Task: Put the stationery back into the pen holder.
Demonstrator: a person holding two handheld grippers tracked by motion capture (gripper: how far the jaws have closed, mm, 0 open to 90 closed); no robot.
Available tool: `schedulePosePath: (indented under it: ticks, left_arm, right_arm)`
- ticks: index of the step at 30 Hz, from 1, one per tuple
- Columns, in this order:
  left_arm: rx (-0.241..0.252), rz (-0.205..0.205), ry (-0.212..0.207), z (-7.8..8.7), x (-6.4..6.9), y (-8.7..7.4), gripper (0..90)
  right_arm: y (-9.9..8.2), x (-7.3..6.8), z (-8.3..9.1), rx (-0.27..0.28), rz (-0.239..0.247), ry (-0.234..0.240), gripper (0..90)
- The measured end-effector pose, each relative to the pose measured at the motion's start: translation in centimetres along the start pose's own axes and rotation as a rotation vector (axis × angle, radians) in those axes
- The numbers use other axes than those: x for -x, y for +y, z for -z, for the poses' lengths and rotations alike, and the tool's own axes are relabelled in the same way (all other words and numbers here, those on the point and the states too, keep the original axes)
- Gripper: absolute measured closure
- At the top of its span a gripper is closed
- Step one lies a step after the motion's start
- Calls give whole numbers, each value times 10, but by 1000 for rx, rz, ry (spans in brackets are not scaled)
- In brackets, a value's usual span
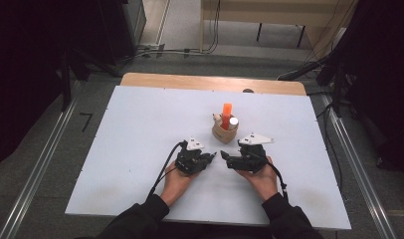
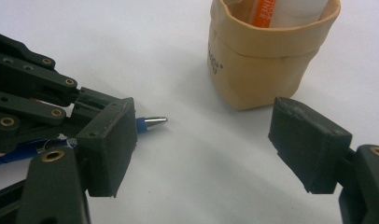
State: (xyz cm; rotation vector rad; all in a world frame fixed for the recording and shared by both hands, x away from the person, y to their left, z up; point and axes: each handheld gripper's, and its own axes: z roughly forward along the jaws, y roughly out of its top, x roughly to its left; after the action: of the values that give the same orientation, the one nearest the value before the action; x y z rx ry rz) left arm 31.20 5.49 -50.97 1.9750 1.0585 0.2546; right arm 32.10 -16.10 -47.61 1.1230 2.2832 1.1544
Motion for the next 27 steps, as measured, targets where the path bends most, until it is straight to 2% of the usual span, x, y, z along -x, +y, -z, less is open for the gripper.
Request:
schedulePosePath:
  ticks: [8,14,27]
  left_arm:
    - [37,75,-46,8,-10,3,814]
    - [99,157,-94,20,-19,9,813]
    - [200,185,-123,45,-24,23,814]
  right_arm:
    - [0,0,0,-2,1,2,218]
    - [0,0,0,-1,-3,4,218]
    - [0,-2,0,3,-4,15,219]
